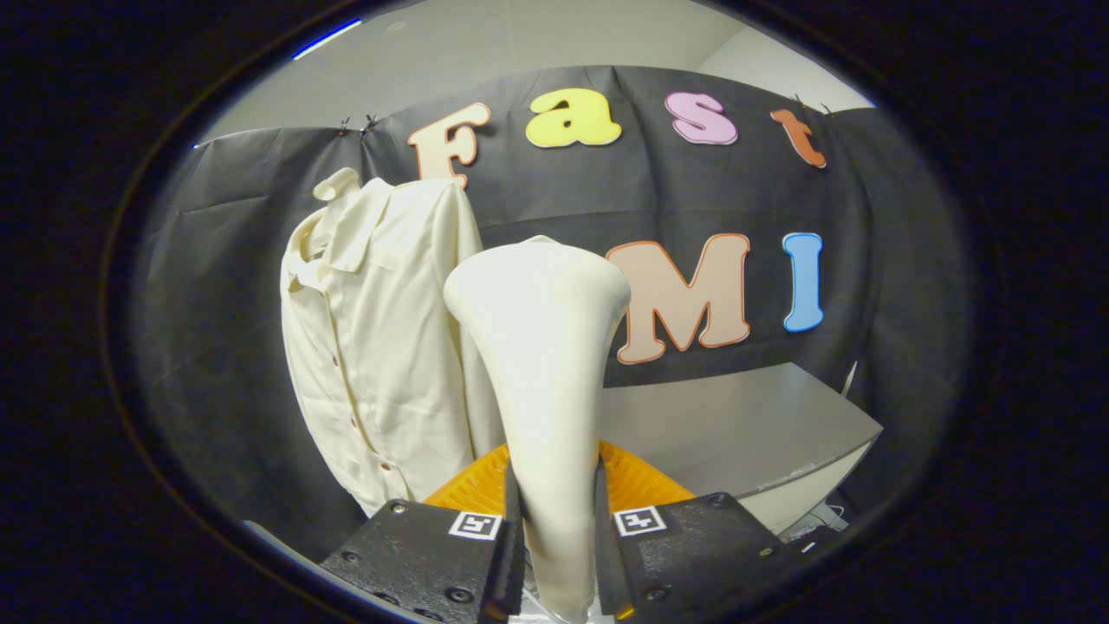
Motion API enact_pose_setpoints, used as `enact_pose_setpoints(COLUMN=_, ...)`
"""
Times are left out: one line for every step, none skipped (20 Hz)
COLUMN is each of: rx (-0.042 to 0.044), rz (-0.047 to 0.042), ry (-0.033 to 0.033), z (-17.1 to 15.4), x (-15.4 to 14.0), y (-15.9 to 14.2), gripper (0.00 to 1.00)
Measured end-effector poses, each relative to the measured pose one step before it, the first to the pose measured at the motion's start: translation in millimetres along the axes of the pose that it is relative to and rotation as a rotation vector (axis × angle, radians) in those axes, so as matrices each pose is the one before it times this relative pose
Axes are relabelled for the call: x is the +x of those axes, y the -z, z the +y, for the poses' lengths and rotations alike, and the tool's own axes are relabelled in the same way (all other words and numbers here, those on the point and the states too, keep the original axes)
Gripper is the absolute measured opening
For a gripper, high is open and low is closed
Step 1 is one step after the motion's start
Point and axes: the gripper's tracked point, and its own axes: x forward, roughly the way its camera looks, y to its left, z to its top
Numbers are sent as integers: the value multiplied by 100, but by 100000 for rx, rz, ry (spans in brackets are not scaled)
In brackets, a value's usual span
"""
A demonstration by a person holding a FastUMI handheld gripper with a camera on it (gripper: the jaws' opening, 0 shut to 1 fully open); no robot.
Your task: Iron the clothes twice with a garment steamer, once on the left side and once on the right side.
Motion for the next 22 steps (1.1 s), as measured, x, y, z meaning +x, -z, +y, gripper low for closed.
enact_pose_setpoints(rx=-286, rz=-1491, ry=51, z=1561, x=-549, y=-114, gripper=33)
enact_pose_setpoints(rx=-290, rz=-604, ry=245, z=1667, x=-353, y=19, gripper=33)
enact_pose_setpoints(rx=-117, rz=-881, ry=259, z=1523, x=-400, y=27, gripper=33)
enact_pose_setpoints(rx=84, rz=-867, ry=628, z=1480, x=-271, y=20, gripper=33)
enact_pose_setpoints(rx=87, rz=-1284, ry=834, z=1461, x=-194, y=-45, gripper=33)
enact_pose_setpoints(rx=201, rz=-575, ry=460, z=1288, x=-207, y=-5, gripper=33)
enact_pose_setpoints(rx=925, rz=-483, ry=342, z=1598, x=-151, y=283, gripper=33)
enact_pose_setpoints(rx=938, rz=269, ry=92, z=1243, x=17, y=313, gripper=33)
enact_pose_setpoints(rx=1425, rz=443, ry=-213, z=1337, x=-45, y=416, gripper=33)
enact_pose_setpoints(rx=596, rz=578, ry=-401, z=1390, x=26, y=439, gripper=33)
enact_pose_setpoints(rx=839, rz=-92, ry=-449, z=1233, x=33, y=407, gripper=33)
enact_pose_setpoints(rx=565, rz=-227, ry=-885, z=1387, x=133, y=363, gripper=33)
enact_pose_setpoints(rx=547, rz=-194, ry=-1204, z=1276, x=185, y=309, gripper=33)
enact_pose_setpoints(rx=287, rz=40, ry=-1611, z=1174, x=284, y=415, gripper=33)
enact_pose_setpoints(rx=214, rz=-177, ry=-1952, z=1152, x=451, y=401, gripper=33)
enact_pose_setpoints(rx=-203, rz=-5, ry=-1818, z=1133, x=501, y=351, gripper=33)
enact_pose_setpoints(rx=-563, rz=-186, ry=-1795, z=965, x=626, y=361, gripper=33)
enact_pose_setpoints(rx=-343, rz=-601, ry=-1304, z=797, x=483, y=307, gripper=33)
enact_pose_setpoints(rx=-585, rz=-752, ry=-1809, z=838, x=676, y=225, gripper=33)
enact_pose_setpoints(rx=-746, rz=-853, ry=-1984, z=966, x=807, y=251, gripper=33)
enact_pose_setpoints(rx=-695, rz=-184, ry=-1634, z=748, x=698, y=250, gripper=33)
enact_pose_setpoints(rx=-556, rz=-446, ry=-1858, z=922, x=847, y=131, gripper=33)
